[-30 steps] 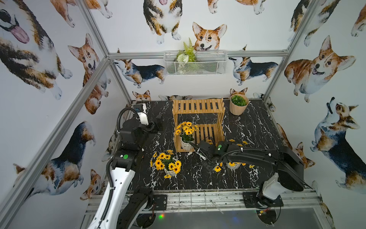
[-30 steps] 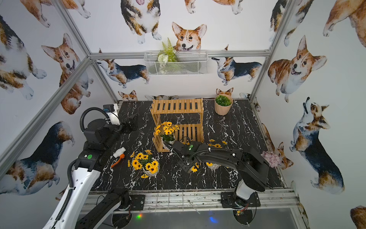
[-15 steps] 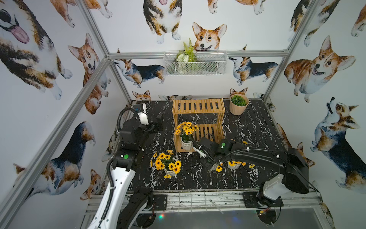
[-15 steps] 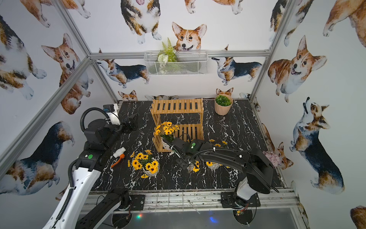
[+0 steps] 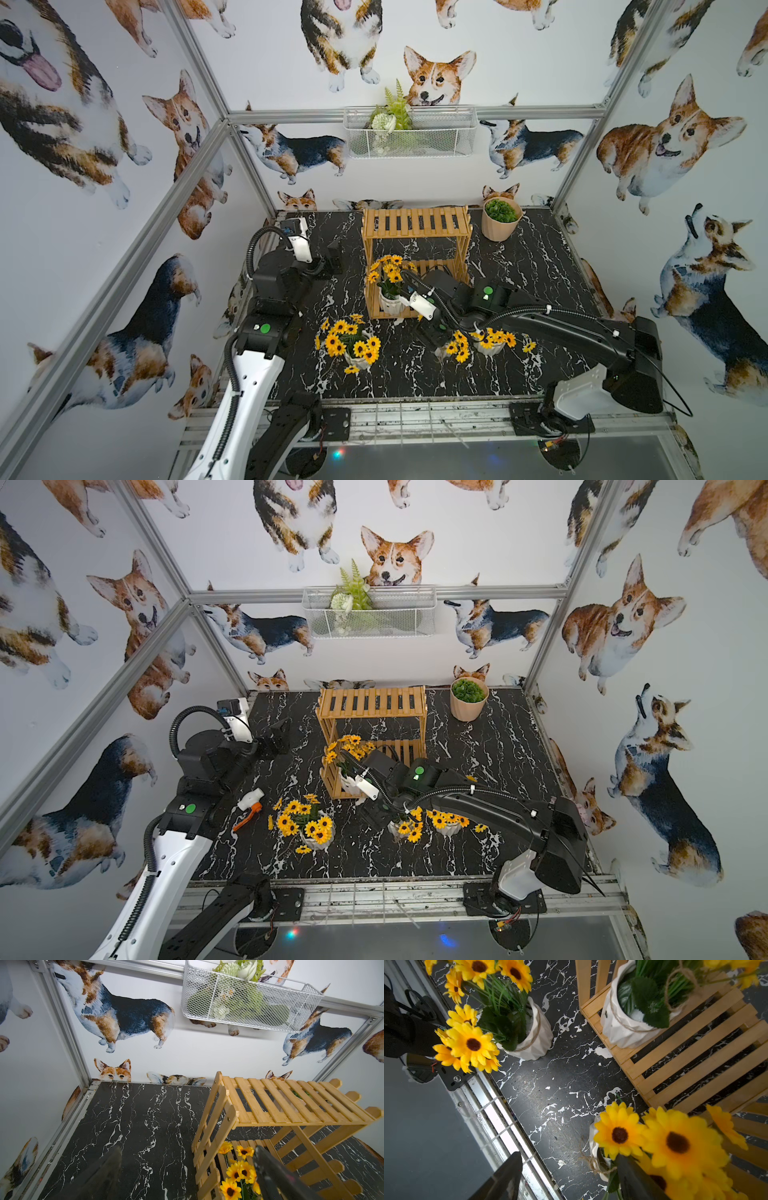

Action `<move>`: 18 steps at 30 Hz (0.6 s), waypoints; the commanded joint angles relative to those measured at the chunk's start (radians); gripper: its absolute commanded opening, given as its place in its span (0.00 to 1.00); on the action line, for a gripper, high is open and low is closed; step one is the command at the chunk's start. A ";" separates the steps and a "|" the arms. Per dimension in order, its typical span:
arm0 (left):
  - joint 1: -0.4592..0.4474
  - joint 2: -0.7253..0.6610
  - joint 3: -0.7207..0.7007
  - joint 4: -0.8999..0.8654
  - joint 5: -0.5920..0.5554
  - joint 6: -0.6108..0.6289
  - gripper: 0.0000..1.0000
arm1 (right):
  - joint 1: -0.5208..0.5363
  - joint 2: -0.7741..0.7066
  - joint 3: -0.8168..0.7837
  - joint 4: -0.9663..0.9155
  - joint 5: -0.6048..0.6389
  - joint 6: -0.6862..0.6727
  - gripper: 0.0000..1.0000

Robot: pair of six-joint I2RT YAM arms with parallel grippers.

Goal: Take the sunflower pots off the shelves
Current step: Place the sunflower pot at the center of the board.

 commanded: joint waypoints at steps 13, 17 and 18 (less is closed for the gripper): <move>0.003 -0.001 0.000 0.034 -0.001 -0.027 1.00 | -0.086 0.150 0.162 -0.038 -0.124 -0.162 0.76; 0.003 -0.012 -0.007 0.036 -0.013 -0.024 1.00 | -0.089 0.217 0.240 -0.073 -0.125 -0.196 0.75; 0.004 -0.014 -0.007 0.039 -0.017 -0.024 1.00 | -0.091 0.235 0.259 -0.084 -0.125 -0.206 0.75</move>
